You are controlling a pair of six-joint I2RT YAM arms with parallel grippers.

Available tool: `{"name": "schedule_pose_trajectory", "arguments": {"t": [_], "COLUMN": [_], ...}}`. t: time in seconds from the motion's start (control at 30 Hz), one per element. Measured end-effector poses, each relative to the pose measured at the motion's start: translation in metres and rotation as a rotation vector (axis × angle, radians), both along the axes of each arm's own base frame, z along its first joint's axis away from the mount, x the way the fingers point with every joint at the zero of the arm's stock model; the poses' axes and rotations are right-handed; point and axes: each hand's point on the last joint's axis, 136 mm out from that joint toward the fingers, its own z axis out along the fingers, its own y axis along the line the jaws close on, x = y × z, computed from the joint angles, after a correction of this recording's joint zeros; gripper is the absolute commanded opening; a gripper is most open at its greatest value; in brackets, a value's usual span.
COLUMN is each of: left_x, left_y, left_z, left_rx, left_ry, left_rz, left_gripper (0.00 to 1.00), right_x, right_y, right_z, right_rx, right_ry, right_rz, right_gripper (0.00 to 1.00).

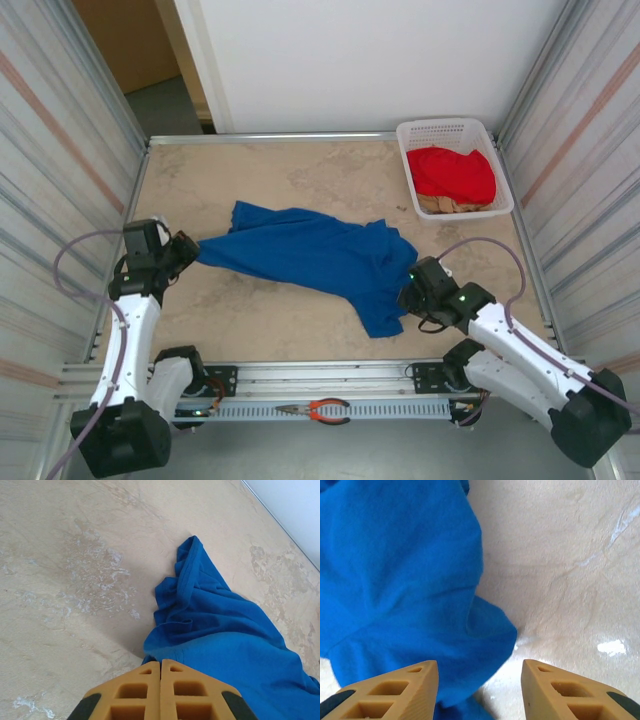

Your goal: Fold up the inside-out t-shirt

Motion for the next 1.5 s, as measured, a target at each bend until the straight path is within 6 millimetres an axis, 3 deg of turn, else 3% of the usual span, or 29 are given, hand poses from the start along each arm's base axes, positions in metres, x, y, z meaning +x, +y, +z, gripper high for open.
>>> {"name": "schedule_pose_trajectory", "arguments": {"t": [0.2,0.27,0.3,0.33,0.4,0.5,0.6,0.7,0.77,0.8,0.9,1.07,1.2,1.37,1.5], "left_x": [0.003,0.004,0.004,0.004,0.004,0.004,0.007,0.011,0.013,0.015,0.017,0.018,0.018,0.018,0.020], "left_y": [0.000,0.000,0.000,0.000,0.000,0.001,0.001,0.001,0.001,0.001,0.001,0.002,0.003,0.004,0.004], "left_z": [0.001,0.001,0.002,0.001,0.001,0.001,-0.002,-0.005,-0.009,-0.011,-0.014,-0.017,-0.017,-0.016,-0.014], "left_rx": [0.004,0.004,0.004,0.004,0.004,0.006,0.005,0.005,0.004,0.002,0.002,0.005,0.002,0.000,0.000], "left_ry": [-0.007,-0.011,-0.012,-0.011,-0.011,-0.010,-0.003,0.006,0.016,0.018,0.027,0.038,0.033,0.030,0.022], "left_rz": [-0.003,-0.003,-0.003,-0.003,-0.004,-0.005,-0.005,-0.008,-0.013,-0.016,-0.022,-0.024,-0.025,-0.024,-0.025], "left_gripper": [0.00,0.00,0.00,0.00,0.00,0.00,0.00,0.00,0.00,0.00,0.00,0.00,0.00,0.00,0.00], "right_x": [0.015,0.018,0.019,0.019,0.022,0.038,0.069,0.106,0.129,0.141,0.159,0.140,0.106,0.065,0.049], "right_y": [0.003,0.005,0.005,0.006,0.008,0.020,0.031,0.038,0.046,0.051,0.066,0.070,0.043,0.004,-0.015], "right_z": [-0.017,-0.024,-0.027,-0.030,-0.027,-0.003,0.040,0.070,0.073,0.070,0.053,0.054,0.057,0.029,0.012], "right_rx": [-0.011,-0.023,-0.029,-0.036,-0.037,-0.001,0.053,0.084,0.093,0.093,0.074,0.066,0.071,0.055,0.057], "right_ry": [0.030,0.047,0.057,0.067,0.064,0.004,-0.098,-0.166,-0.166,-0.154,-0.114,-0.112,-0.141,-0.088,-0.054], "right_rz": [0.009,0.025,0.037,0.048,0.067,0.100,0.105,0.094,0.102,0.113,0.162,0.200,0.143,0.047,-0.009], "right_gripper": [0.44,0.15,0.05,0.00,0.00,0.00,0.00,0.00,0.37,0.48,0.57,0.56,0.61,0.68,0.70]}}
